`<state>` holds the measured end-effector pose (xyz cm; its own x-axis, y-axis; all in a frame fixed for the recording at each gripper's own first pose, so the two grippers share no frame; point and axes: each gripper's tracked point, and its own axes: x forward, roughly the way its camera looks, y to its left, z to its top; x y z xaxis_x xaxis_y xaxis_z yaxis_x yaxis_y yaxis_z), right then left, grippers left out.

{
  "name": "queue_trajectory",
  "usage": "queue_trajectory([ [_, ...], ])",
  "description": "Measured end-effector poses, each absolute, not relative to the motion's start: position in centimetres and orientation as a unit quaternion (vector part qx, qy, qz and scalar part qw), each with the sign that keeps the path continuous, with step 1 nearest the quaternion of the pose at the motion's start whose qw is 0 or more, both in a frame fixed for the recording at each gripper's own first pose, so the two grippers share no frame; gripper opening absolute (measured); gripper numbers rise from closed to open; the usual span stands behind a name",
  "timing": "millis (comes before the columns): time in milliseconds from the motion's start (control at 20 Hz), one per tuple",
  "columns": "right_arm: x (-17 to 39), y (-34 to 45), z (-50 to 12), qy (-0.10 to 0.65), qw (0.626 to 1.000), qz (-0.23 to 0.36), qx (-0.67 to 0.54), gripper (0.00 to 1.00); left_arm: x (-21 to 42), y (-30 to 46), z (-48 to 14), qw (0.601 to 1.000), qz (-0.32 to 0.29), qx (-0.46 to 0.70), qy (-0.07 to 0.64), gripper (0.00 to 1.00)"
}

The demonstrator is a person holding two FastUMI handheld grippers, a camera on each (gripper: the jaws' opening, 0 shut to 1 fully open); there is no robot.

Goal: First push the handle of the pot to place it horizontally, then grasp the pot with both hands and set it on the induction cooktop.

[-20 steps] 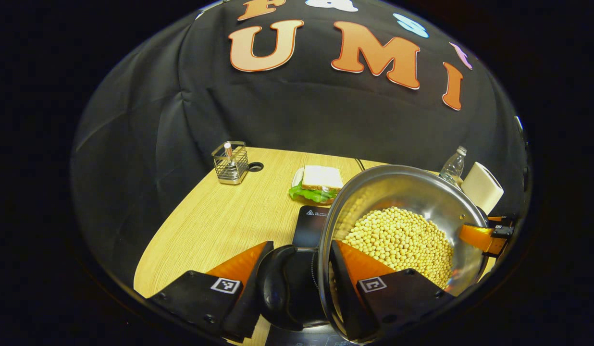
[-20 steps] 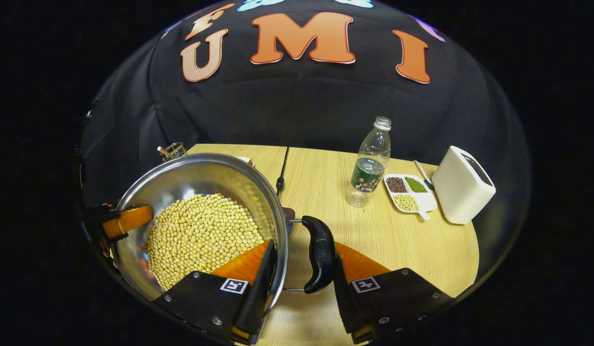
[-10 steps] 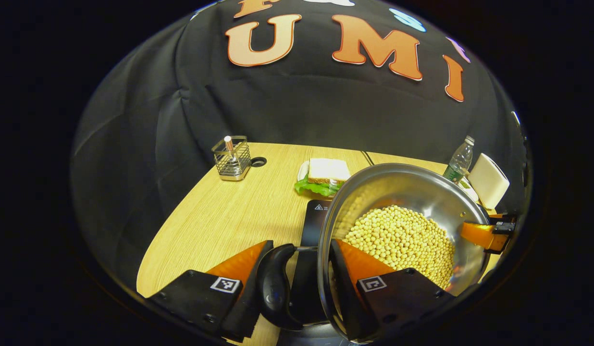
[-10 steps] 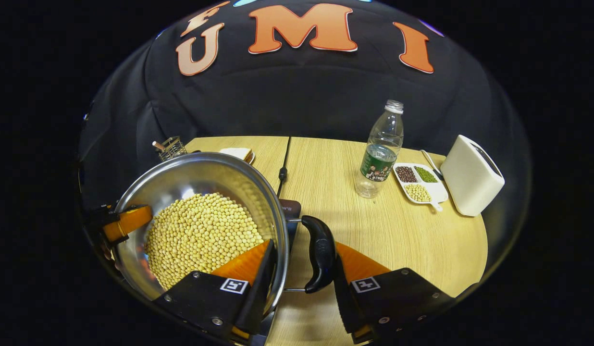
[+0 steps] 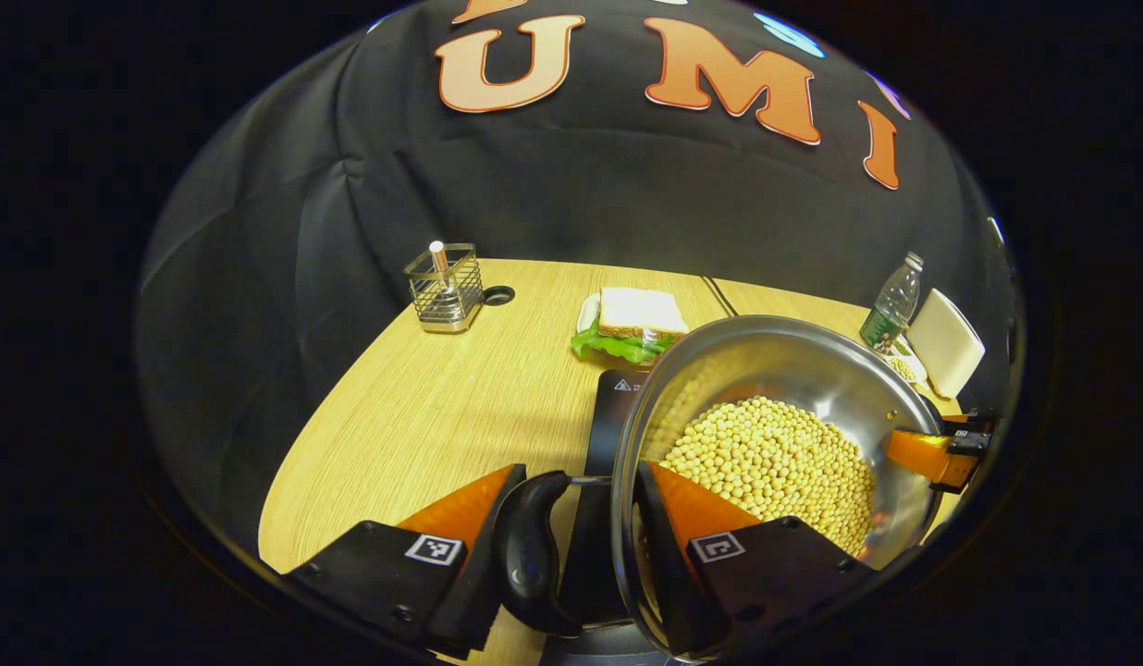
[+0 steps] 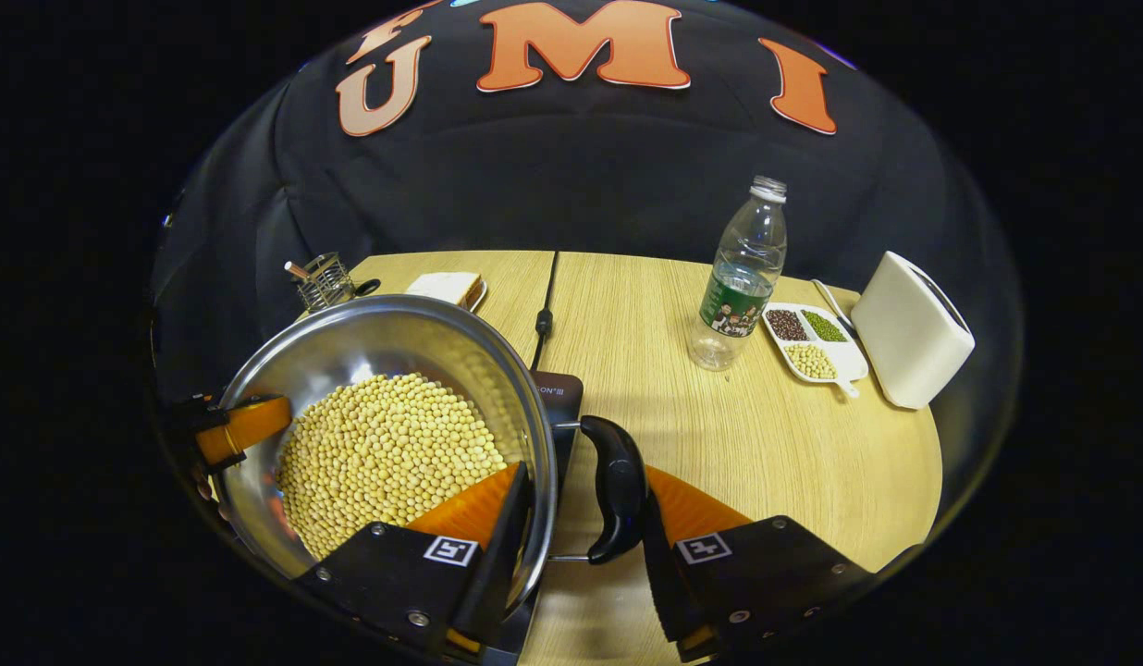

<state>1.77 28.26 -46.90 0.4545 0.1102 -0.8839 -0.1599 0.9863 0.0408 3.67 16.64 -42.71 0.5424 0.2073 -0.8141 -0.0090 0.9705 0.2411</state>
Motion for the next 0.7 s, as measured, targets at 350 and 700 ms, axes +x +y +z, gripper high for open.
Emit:
queue_trajectory([
  [350, 2.0, 28.2, -45.0, 0.482, 0.869, 0.097, -0.055, 0.77, 3.8, 17.3, -42.0, 0.869, 0.079, 0.144, 0.467, 0.89],
  [700, 5.3, 25.4, -32.0, 0.314, 0.944, 0.101, 0.001, 0.78, 7.3, 14.2, -29.9, 0.926, 0.102, 0.202, 0.303, 0.84],
])
